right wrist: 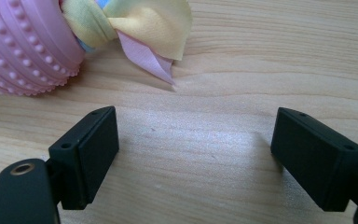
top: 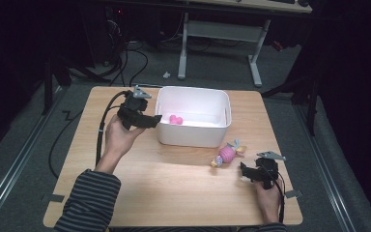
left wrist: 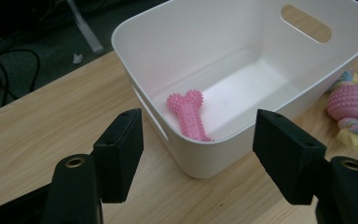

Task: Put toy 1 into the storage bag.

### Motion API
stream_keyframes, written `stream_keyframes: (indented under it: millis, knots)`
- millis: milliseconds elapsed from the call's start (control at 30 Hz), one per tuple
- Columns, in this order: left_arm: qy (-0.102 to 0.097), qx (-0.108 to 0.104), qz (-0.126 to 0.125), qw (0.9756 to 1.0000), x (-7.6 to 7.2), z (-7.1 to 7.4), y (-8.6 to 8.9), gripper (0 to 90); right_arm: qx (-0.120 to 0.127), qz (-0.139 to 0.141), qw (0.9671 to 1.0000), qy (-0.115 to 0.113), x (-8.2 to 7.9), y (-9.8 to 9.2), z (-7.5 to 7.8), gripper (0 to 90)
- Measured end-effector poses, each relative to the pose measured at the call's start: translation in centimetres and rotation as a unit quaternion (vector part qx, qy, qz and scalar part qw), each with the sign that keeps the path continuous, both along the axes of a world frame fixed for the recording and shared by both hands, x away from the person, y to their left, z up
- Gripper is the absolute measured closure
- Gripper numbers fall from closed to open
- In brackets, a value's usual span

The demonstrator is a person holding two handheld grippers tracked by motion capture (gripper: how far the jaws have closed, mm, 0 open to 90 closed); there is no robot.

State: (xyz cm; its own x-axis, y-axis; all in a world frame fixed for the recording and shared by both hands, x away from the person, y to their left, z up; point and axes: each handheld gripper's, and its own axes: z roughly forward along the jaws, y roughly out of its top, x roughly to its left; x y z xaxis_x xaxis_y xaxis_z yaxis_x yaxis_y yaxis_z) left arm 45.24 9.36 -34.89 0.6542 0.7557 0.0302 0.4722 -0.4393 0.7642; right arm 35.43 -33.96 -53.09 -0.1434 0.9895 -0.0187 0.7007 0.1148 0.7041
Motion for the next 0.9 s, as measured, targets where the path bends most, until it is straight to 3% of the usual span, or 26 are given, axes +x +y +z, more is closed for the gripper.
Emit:
stream_keyframes:
  millis: [900]
  knots:
    - [0.002, -0.030, 0.025, 0.9992, -3.0, -1.8, 4.3, 33.8, -0.001, 0.003, 1.0000, 0.000, 0.0, 0.0, 0.0, 15.0]
